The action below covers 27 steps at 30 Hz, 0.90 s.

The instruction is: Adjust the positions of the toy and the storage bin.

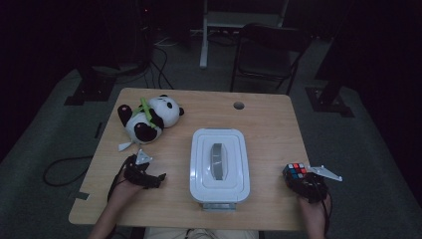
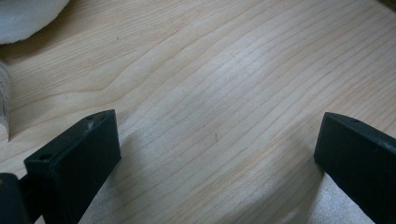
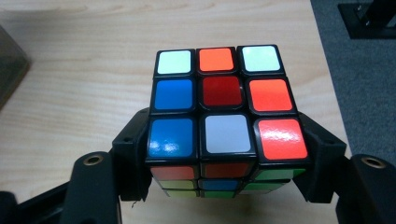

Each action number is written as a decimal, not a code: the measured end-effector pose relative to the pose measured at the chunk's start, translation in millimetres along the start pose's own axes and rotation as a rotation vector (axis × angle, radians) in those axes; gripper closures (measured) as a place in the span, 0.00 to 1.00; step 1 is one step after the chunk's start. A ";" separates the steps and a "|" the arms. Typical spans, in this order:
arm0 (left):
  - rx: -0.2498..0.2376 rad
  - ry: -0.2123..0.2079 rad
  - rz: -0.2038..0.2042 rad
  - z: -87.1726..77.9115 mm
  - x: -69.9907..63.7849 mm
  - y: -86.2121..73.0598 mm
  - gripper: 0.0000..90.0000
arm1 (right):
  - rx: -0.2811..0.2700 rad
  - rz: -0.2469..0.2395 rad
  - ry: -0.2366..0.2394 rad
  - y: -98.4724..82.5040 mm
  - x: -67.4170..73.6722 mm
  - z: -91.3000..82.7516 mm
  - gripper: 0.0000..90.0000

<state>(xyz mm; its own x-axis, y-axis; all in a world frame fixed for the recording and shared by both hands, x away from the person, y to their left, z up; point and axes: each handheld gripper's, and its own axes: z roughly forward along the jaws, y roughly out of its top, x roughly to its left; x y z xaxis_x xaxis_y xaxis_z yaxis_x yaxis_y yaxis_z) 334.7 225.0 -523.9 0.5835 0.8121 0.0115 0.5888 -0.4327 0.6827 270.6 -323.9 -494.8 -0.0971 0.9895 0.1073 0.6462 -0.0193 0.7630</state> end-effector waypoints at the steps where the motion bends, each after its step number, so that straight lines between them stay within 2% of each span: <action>1: 0.000 0.000 0.000 0.0 0.0 0.0 0.01 | 0.005 0.000 0.001 -2.3 -0.1 -0.6 0.37; 7: 0.000 0.000 0.000 0.0 0.0 0.0 0.01 | 0.029 -0.001 -0.005 -17.5 2.6 -3.7 0.37; 12: 0.000 0.000 0.000 0.0 0.0 0.0 0.01 | 0.022 -0.010 0.000 -22.3 4.4 -7.4 0.37; 13: 0.000 0.000 0.000 0.0 0.0 0.0 0.01 | 0.020 -0.026 -0.012 -23.6 5.8 -8.2 0.37; 19: 0.000 0.002 -0.004 -0.3 -0.2 -0.4 0.01 | -0.002 -0.035 -0.031 -32.0 6.4 -12.9 0.37; 21: 0.001 0.003 -0.004 -0.4 -0.2 -0.4 0.01 | 0.002 -0.017 -0.024 -33.7 3.6 -13.5 0.36; 23: 0.001 0.003 -0.004 -0.5 -0.2 -0.4 0.01 | 0.013 -0.017 0.003 -33.9 1.9 -13.1 0.34; 27: 0.001 0.003 -0.004 -0.4 -0.2 -0.4 0.01 | 0.003 -0.035 0.026 -29.4 2.9 -15.0 0.22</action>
<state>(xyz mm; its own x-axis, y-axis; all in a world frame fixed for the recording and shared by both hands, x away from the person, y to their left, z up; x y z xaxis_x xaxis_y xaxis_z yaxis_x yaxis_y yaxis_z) 334.1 225.2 -523.9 0.5797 0.8148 0.0107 0.5918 -0.4300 0.6818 240.0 -322.6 -507.4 -0.1394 0.9855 0.0972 0.6441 0.0156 0.7648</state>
